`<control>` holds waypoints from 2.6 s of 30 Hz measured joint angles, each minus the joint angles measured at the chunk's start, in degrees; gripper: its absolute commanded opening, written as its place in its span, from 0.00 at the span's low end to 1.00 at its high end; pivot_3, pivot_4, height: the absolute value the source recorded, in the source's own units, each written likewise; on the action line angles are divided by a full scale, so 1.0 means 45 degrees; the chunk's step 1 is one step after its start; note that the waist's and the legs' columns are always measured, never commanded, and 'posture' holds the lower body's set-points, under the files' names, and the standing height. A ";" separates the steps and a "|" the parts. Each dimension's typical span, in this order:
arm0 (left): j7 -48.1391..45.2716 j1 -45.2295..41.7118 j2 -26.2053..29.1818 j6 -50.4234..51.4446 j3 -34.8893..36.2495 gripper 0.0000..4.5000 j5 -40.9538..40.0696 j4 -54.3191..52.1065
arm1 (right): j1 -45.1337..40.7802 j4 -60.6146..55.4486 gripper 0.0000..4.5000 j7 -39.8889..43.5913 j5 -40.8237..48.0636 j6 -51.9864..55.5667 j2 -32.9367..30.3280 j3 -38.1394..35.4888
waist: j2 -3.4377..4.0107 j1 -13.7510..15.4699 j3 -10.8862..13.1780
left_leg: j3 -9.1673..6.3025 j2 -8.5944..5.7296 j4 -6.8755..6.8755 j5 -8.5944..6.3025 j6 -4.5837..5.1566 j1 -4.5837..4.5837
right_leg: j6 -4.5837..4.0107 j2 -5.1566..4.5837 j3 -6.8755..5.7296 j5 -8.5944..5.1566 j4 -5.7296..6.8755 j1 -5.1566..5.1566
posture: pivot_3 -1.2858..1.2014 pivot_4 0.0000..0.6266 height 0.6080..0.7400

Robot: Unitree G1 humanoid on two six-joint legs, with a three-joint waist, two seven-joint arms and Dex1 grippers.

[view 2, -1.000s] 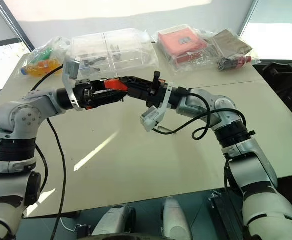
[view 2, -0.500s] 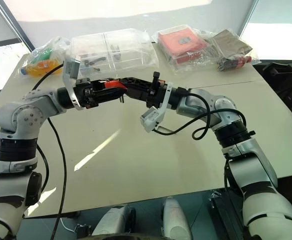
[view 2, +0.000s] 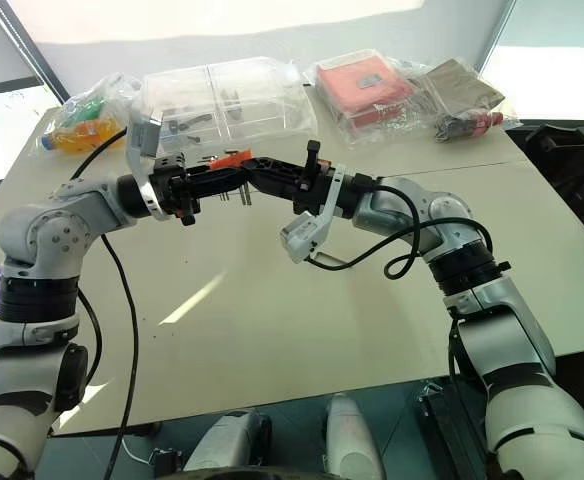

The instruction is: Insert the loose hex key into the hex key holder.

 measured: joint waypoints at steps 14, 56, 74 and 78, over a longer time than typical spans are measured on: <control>-0.0038 0.0098 0.0008 -0.0054 -0.0273 0.02 0.0106 -0.0008 | 0.0357 -0.0010 0.34 0.1361 0.1528 0.0079 -0.0005 -0.0001 | 0.0000 -0.0005 0.0000 | -0.0001 0.0001 0.0000 0.0000 0.0000 0.0000 | 0.0000 0.0000 0.0000 0.0000 0.0001 0.0001 | 0.52 0.24 1.00; 0.0537 0.0494 0.0345 -0.0688 0.0371 0.02 0.0661 -0.0493 | 0.2556 -0.0664 1.00 0.1439 0.2569 -0.0523 -0.1451 -0.0892 | -0.0002 0.0017 -0.0001 | 0.0010 0.0001 0.0008 0.0000 0.0001 0.0005 | 0.0000 0.0001 0.0011 0.0000 0.0004 0.0010 | 0.52 0.24 1.00; 0.1043 0.2087 -0.0309 -0.2574 -0.0526 0.02 0.2012 -0.2266 | 0.3173 -0.4267 1.00 1.0980 1.2708 1.8852 -0.1714 -0.0685 | -0.0002 0.0168 -0.0001 | -0.0003 0.0003 0.0020 -0.0011 0.0021 -0.0002 | 0.0001 -0.0028 0.0009 0.0000 -0.0009 0.0023 | 0.52 0.24 1.00; 0.1140 0.2206 -0.0293 -0.2526 -0.0506 0.02 0.1965 -0.2740 | 0.3141 -0.4362 1.00 1.1035 1.2430 1.9874 -0.1574 -0.0338 | -0.0002 0.0298 -0.0001 | 0.0007 0.0003 0.0021 -0.0011 0.0021 0.0000 | 0.0001 -0.0027 0.0010 0.0001 -0.0009 0.0019 | 0.52 0.24 1.00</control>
